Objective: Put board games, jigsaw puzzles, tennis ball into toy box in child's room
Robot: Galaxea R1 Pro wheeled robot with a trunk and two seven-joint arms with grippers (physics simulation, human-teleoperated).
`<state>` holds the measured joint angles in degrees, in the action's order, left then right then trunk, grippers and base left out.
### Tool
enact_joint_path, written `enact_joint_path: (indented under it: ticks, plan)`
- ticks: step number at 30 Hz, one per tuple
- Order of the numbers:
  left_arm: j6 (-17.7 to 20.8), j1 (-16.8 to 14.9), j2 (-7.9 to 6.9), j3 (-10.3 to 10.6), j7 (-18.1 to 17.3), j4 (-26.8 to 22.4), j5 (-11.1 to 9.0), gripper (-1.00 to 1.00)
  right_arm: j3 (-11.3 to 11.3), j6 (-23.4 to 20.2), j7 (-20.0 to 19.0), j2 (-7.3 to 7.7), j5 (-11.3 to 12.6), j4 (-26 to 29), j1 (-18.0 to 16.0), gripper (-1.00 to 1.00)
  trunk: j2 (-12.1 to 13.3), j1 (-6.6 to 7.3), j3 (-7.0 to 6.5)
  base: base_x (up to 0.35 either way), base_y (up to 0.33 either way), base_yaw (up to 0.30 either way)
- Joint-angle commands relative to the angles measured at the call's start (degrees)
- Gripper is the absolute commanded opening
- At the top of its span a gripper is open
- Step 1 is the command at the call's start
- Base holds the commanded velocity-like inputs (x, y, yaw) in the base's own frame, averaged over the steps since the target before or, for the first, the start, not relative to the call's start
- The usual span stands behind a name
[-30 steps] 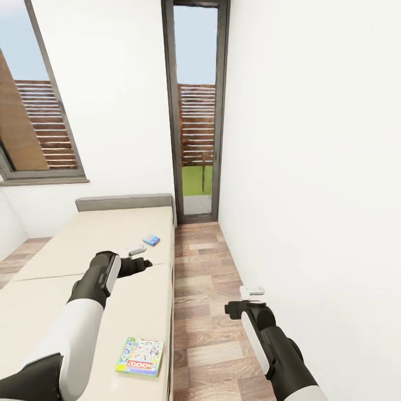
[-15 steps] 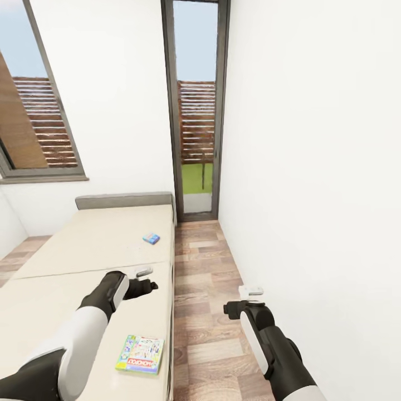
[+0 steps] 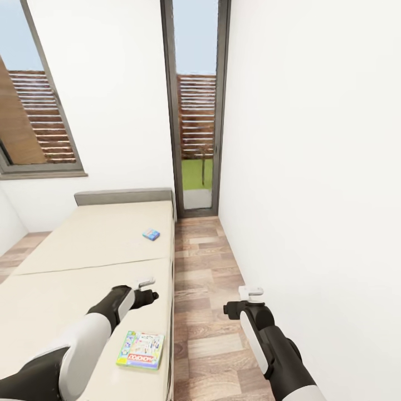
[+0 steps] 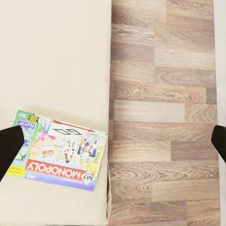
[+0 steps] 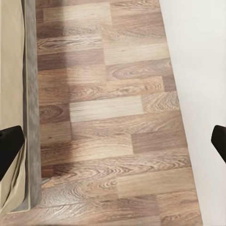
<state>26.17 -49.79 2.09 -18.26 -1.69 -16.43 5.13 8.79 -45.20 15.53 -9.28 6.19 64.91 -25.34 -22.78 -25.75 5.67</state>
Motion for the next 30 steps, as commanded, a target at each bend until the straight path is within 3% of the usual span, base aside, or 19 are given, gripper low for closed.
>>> enact_joint_path:
  ticks: [1, 9, 21, 26, 30]
  plan:
    - [-0.7, 0.0, 0.05, -0.5, 0.5, 1.0, 0.5, 1.00, 0.1, -0.2, 0.6, 0.01, 0.6, 0.1, -0.1, 1.00, -0.1, -0.03, 0.22, 0.000, 0.000, 0.000]
    - [-5.4, 0.0, 0.09, -0.7, 4.9, 5.3, 0.3, 1.00, 0.1, -0.2, 0.6, -0.11, 0.6, 0.0, -0.1, 1.00, -0.1, -0.03, 0.98, 0.000, 0.000, 0.000]
    - [-5.2, -0.1, -0.19, -0.8, 5.5, 4.7, 0.2, 1.00, 0.2, -0.2, 0.6, -0.17, 0.6, 0.0, -0.1, 1.00, -0.1, -0.03, 2.11, 0.000, 0.000, 0.000]
    - [-1.2, -1.2, -0.30, -0.8, 5.5, 2.9, 0.1, 1.00, 0.2, -0.3, 0.6, -0.15, 0.5, 0.0, -0.1, 1.00, -0.1, -0.03, 2.58, 0.000, 0.000, 0.000]
    - [6.2, -5.2, -0.37, -0.7, 5.4, 0.1, 0.1, 1.00, 0.2, -0.4, 0.6, -0.13, 0.5, 0.0, -0.1, 1.00, -0.1, -0.03, 2.96, 0.000, 0.000, 0.000]
